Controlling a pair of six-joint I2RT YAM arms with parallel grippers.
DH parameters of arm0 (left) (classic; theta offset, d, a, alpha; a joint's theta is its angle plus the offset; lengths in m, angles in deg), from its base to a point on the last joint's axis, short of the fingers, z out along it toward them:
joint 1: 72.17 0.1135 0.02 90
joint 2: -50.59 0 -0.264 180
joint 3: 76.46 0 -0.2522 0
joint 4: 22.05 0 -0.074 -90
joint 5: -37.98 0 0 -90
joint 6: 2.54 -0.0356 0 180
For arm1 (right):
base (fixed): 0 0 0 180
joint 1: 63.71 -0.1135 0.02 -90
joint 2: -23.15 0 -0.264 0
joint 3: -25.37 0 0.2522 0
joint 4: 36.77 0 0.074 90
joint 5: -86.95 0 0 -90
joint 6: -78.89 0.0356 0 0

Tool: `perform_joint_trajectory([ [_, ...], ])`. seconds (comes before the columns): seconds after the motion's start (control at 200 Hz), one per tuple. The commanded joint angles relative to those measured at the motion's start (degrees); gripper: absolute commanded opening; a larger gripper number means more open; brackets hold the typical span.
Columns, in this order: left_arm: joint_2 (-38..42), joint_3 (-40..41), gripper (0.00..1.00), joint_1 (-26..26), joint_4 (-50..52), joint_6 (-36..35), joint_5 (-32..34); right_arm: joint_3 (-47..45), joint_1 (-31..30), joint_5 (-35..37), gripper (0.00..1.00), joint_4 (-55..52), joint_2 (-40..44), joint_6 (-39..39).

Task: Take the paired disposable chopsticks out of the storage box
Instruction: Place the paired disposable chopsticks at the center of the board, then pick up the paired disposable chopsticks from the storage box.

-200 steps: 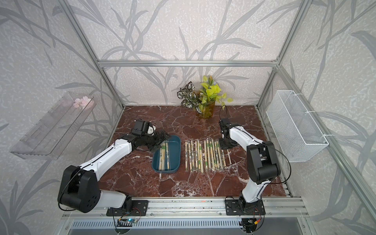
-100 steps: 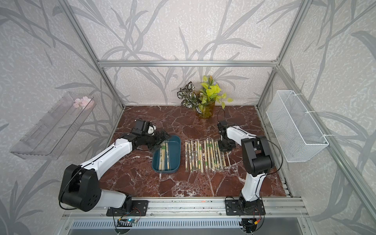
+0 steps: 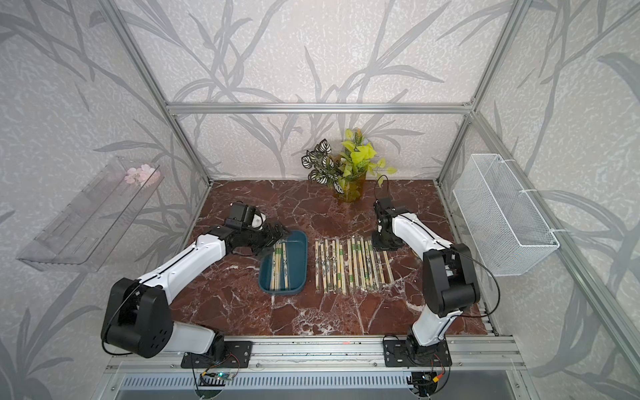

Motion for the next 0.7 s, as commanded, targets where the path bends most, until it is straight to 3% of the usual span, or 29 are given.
perform_joint_trajectory([
  [0.0, 0.97, -1.14, 1.0, 1.2, 2.1, -1.77, 1.13, 2.48, -1.97, -8.05, 0.33, 0.72, 4.86, 5.1],
  [0.265, 2.57, 0.14, 1.0, 7.63, 4.06, -3.26, 0.98, 9.98, -18.97, -10.85, 0.34, 7.07, 3.69, 13.35],
  [0.47, 3.21, 0.52, 1.0, 13.17, 5.8, -5.52, 0.96, 19.62, -31.26, -11.62, 0.4, 8.84, -8.46, 15.58],
  [0.695, 4.31, 2.89, 1.0, 17.2, 6.08, -6.17, 1.11, 28.17, -38.2, -9.0, 0.41, 6.81, -20.69, 15.68],
])
